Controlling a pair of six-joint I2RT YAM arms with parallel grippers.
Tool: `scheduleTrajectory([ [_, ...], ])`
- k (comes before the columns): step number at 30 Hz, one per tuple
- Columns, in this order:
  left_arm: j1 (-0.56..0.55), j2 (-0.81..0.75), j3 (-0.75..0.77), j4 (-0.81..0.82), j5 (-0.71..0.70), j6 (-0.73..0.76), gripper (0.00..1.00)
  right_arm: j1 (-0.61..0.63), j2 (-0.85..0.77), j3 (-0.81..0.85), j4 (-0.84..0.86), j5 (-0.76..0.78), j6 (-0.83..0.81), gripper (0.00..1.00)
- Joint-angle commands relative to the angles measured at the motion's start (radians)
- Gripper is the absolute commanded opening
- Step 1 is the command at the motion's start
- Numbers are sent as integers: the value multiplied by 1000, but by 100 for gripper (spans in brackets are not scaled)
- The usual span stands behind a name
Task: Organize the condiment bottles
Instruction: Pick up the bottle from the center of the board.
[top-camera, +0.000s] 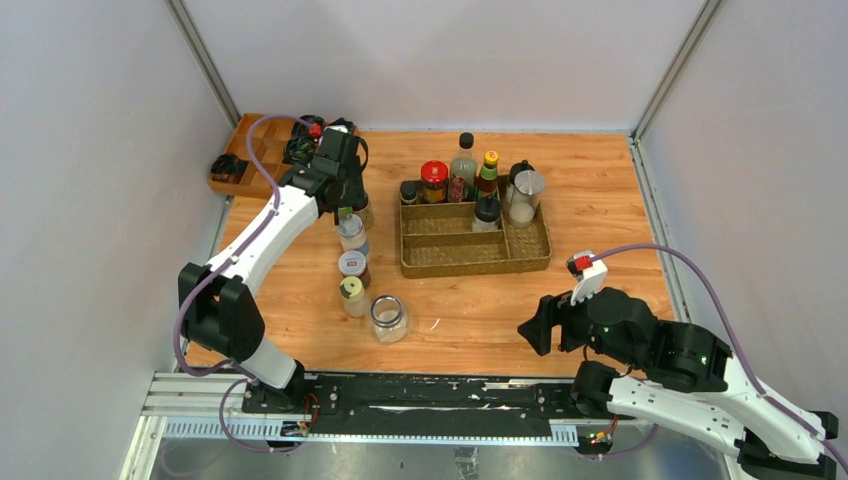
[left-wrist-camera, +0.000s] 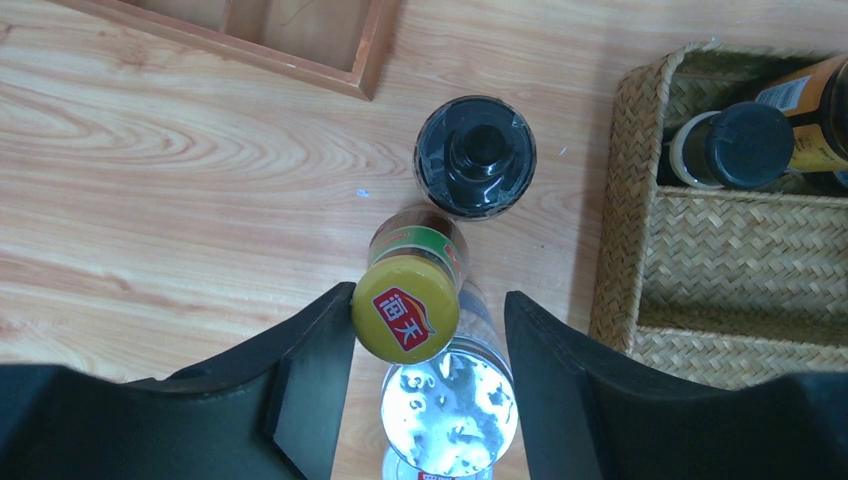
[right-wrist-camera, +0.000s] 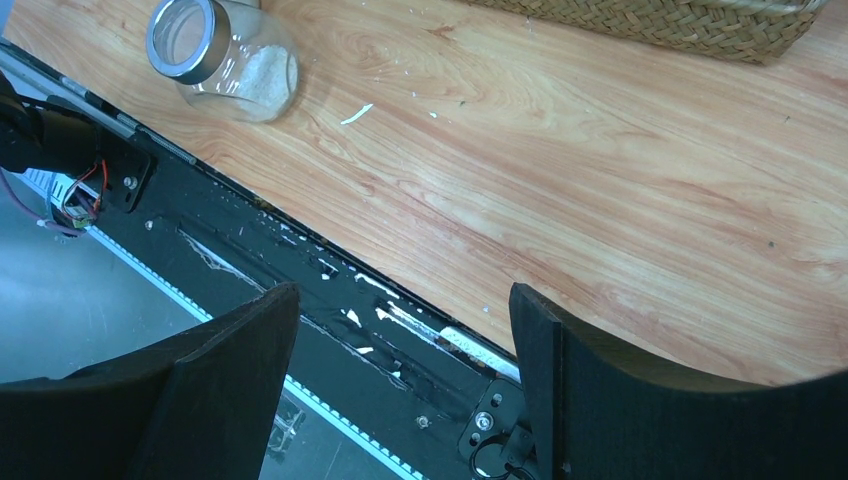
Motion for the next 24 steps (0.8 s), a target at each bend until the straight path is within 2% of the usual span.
scheduleTrajectory([
  [1,13,0,-25,23,-8,-14,58,15,-14,-20,-6,6,13,82],
  [13,50,1,-40,34,34,-7,38,15,-32,-38,-12,5,21,82],
  [24,51,-65,78,-42,55,31,34,15,-32,-54,-9,8,28,82],
])
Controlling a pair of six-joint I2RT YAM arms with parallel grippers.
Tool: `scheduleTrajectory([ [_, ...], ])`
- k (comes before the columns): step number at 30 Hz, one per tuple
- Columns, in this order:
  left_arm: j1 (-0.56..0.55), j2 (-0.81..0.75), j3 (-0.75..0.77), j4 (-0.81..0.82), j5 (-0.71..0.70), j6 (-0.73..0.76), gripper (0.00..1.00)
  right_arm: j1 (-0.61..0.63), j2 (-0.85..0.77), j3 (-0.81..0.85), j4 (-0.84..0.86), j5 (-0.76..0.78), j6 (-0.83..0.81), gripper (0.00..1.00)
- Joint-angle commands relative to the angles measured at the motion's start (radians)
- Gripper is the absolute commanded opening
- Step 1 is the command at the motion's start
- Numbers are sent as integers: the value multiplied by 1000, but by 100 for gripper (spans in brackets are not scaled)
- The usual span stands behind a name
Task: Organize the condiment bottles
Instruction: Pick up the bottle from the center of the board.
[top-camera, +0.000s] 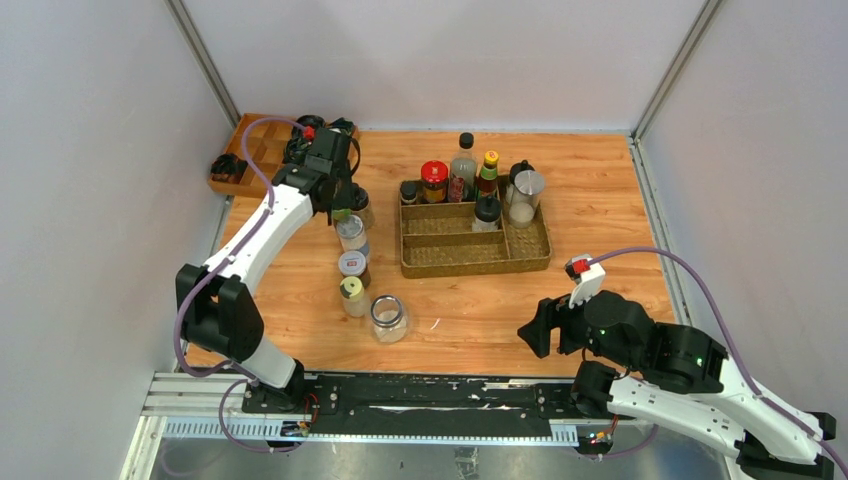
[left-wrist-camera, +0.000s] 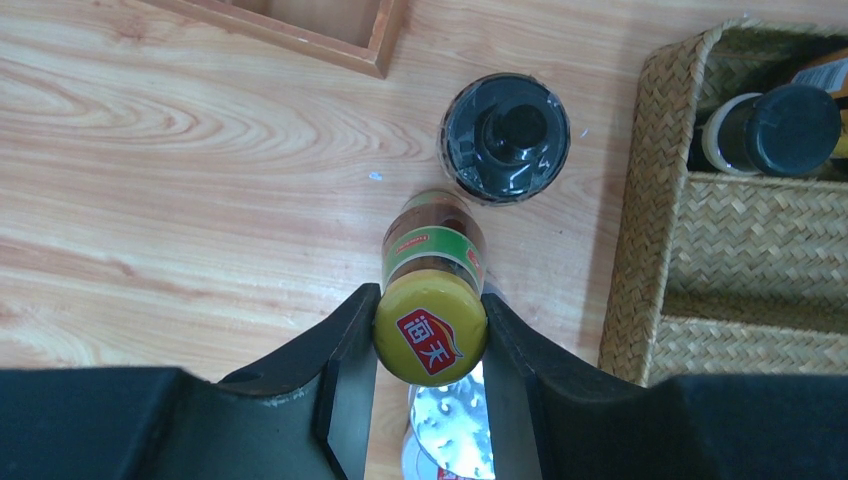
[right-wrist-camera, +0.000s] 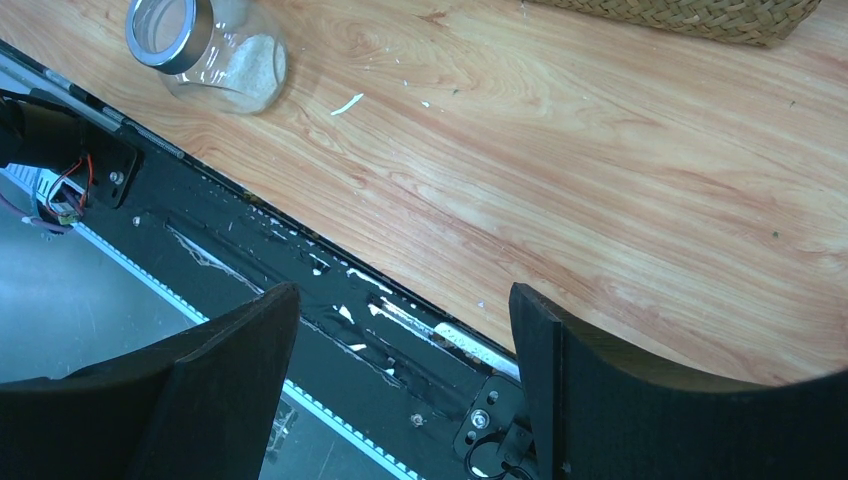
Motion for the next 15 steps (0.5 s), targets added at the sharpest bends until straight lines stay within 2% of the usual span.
scheduleTrajectory([
  [1,6,-55,111,-30,9,26,34,15,-10,-14,-9,8,19,82],
  [15,5,12,320,-105,114,62,34,15,-9,-16,-5,5,16,82],
])
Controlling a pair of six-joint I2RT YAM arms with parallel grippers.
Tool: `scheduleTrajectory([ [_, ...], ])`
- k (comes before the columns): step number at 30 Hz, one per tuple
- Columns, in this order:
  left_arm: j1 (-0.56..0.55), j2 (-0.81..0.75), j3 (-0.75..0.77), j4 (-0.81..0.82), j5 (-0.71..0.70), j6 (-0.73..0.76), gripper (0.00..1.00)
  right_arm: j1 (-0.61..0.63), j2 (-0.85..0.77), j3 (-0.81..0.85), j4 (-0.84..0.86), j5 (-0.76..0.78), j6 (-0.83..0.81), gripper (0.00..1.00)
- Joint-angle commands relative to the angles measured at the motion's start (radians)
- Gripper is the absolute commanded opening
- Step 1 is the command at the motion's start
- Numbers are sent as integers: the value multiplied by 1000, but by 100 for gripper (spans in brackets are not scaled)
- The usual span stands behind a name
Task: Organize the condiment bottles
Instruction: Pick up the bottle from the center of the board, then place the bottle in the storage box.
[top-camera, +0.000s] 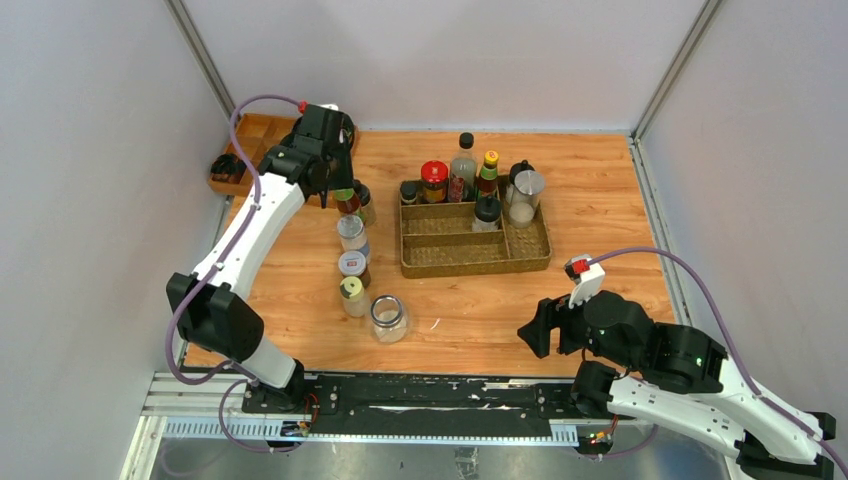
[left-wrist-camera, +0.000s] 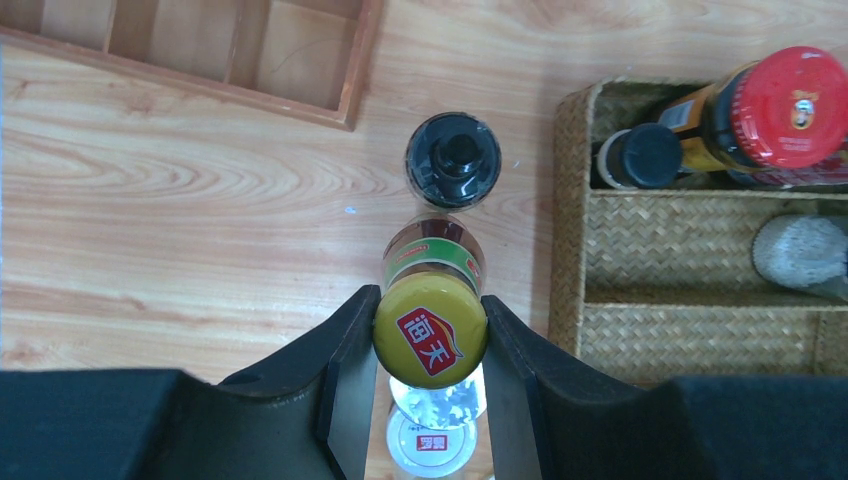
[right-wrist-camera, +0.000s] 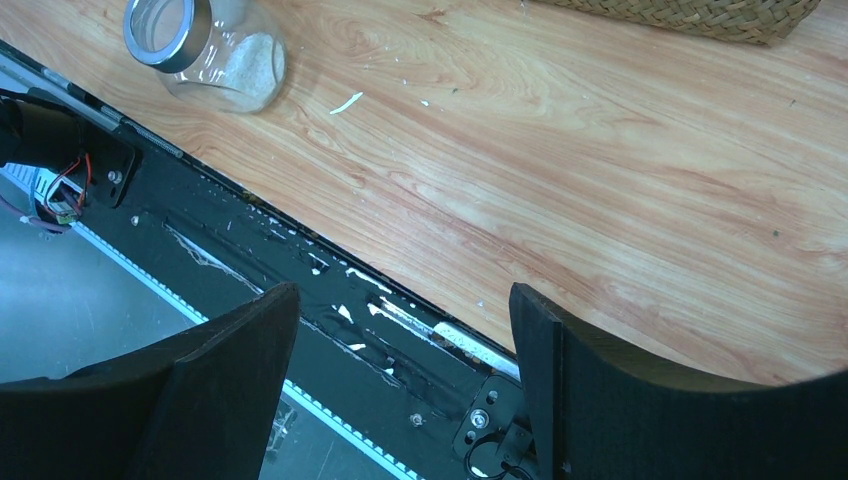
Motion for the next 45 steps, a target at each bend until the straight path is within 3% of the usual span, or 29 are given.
scheduleTrajectory([
  [1,4,16,116,14,56,26,34,15,-7,-12,-5,7,16,82],
  [12,-74,62,275,-43,147,56,34,15,20,-19,31,8,9,82],
  [22,-248,203,429,-45,38,96,33,15,63,7,65,8,-1,82],
  [33,-334,431,666,-43,10,134,32,15,82,43,64,3,-13,82],
  [45,-409,529,682,-10,31,101,32,15,68,27,59,14,-19,82],
])
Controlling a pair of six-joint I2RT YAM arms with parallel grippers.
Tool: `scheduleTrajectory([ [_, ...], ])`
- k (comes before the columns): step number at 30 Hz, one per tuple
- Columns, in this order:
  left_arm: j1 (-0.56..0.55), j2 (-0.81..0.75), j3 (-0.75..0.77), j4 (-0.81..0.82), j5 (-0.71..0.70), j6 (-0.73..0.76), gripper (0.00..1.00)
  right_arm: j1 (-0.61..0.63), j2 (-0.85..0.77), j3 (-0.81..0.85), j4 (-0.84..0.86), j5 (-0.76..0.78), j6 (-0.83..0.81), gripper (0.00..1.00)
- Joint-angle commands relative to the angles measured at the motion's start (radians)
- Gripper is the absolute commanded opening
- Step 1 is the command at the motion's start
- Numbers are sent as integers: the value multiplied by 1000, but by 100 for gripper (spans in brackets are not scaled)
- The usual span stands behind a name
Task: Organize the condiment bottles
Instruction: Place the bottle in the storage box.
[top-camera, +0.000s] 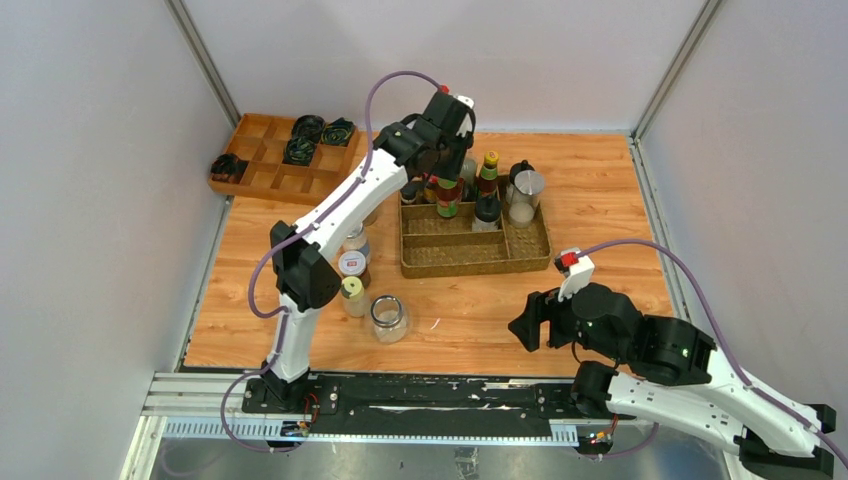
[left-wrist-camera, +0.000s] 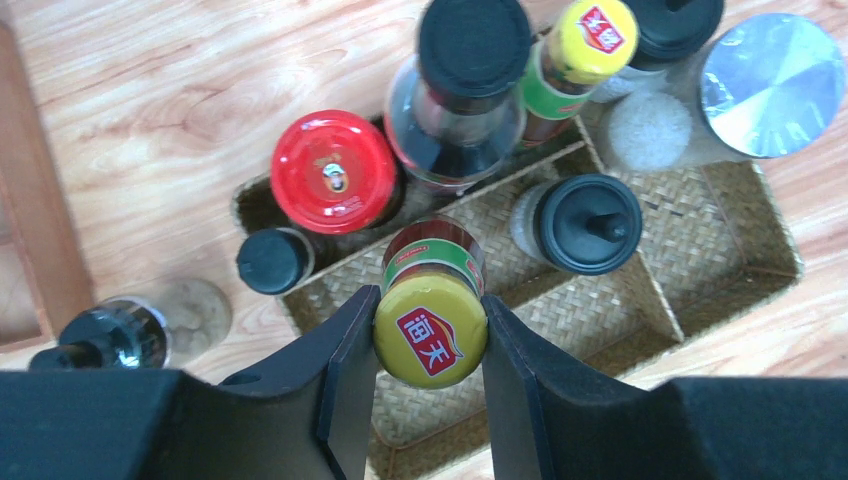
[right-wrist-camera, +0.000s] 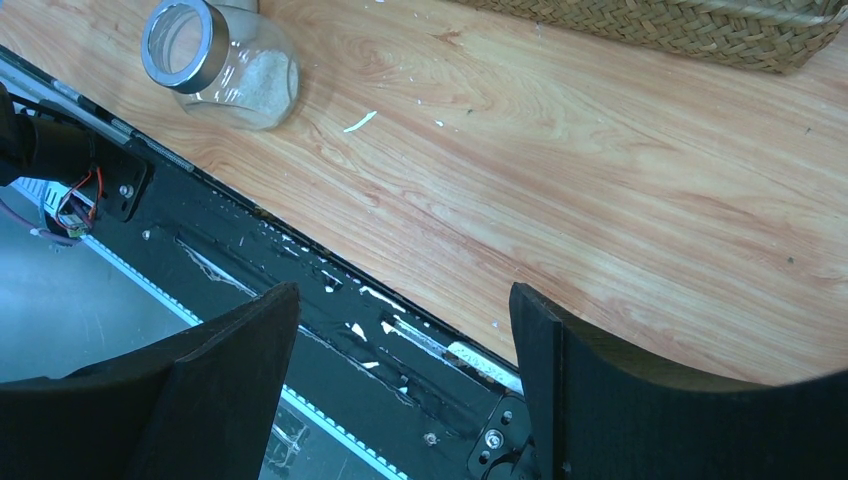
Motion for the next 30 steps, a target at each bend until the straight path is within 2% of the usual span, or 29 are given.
scheduleTrajectory([
  [1,-32,-5,16,82,6,-20,32,14,-22,7,-8,16,-11,82],
  [11,-63,-8,-86,154,8,-48,32,15,-72,-11,-34,19,4,82],
  [20,-88,-49,-271,374,7,-29,31,15,-103,-19,-54,17,19,82],
  [30,-93,-28,-260,417,7,-3,31,15,-106,-11,-66,21,21,82],
])
